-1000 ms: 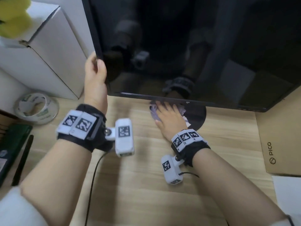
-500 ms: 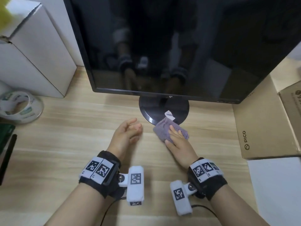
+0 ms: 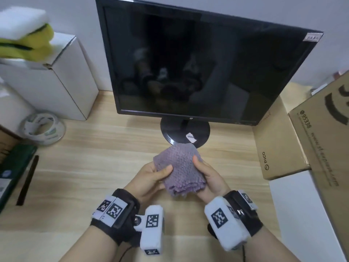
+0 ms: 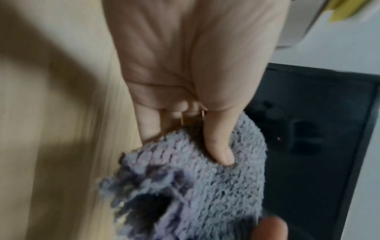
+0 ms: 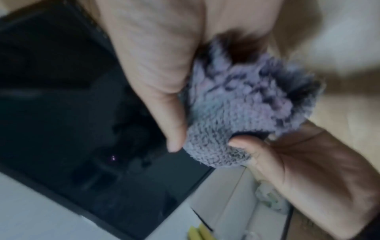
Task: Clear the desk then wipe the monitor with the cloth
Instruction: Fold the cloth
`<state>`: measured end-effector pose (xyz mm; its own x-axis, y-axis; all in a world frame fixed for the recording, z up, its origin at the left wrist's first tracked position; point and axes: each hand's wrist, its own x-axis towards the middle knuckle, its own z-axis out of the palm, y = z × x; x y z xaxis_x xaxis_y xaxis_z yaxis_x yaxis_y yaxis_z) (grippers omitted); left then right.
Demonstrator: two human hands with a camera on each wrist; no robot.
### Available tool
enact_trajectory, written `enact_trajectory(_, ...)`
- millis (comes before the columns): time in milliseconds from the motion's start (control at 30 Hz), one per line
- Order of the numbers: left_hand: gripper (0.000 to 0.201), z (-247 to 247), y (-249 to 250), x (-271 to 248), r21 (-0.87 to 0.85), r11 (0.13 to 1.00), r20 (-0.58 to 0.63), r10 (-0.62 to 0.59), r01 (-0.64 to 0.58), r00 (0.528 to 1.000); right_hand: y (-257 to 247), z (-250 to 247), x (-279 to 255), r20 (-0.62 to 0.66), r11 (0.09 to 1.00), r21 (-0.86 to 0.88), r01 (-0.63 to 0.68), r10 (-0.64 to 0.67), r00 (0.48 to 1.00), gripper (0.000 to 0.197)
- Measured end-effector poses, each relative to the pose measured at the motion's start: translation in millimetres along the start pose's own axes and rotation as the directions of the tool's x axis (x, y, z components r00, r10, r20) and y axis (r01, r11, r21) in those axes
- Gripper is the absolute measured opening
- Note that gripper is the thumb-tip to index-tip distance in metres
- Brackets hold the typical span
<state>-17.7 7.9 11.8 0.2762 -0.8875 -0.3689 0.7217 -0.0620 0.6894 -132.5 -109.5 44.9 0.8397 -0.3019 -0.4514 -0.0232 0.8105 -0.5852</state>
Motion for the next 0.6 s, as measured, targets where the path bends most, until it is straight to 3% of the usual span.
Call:
enact_trajectory(100,0.036,-11,2,-7,0.109,0.993,-0.086,0.05,-0.04,0.995,5,7,6,-0.121,0.974,-0.224,0.027,-0.056,0.991,0.039)
enact_trajectory(233,0.048,-35,8,-26,0.21,0.976,-0.188,0.104,-0.064,0.977,22,19,18,-0.168,0.894,-0.448,0.012,-0.097,0.981,0.022)
enact_trajectory(367,0.063,-76,20,-63,0.281,0.958,-0.352,0.158,-0.057,0.923,57,43,38,-0.138,0.831,-0.546,-0.105,0.034,0.99,0.018)
enact_trajectory(467,0.027,-112,28,-100,0.304,0.953,-0.501,0.167,-0.007,0.849,87,74,55,-0.085,0.777,-0.598,-0.197,0.183,0.979,0.016)
enact_trajectory(600,0.016,-147,45,-153,0.434,0.899,-0.612,0.247,0.057,0.751,135,116,71,-0.065,0.721,-0.618,-0.314,0.351,0.934,0.009)
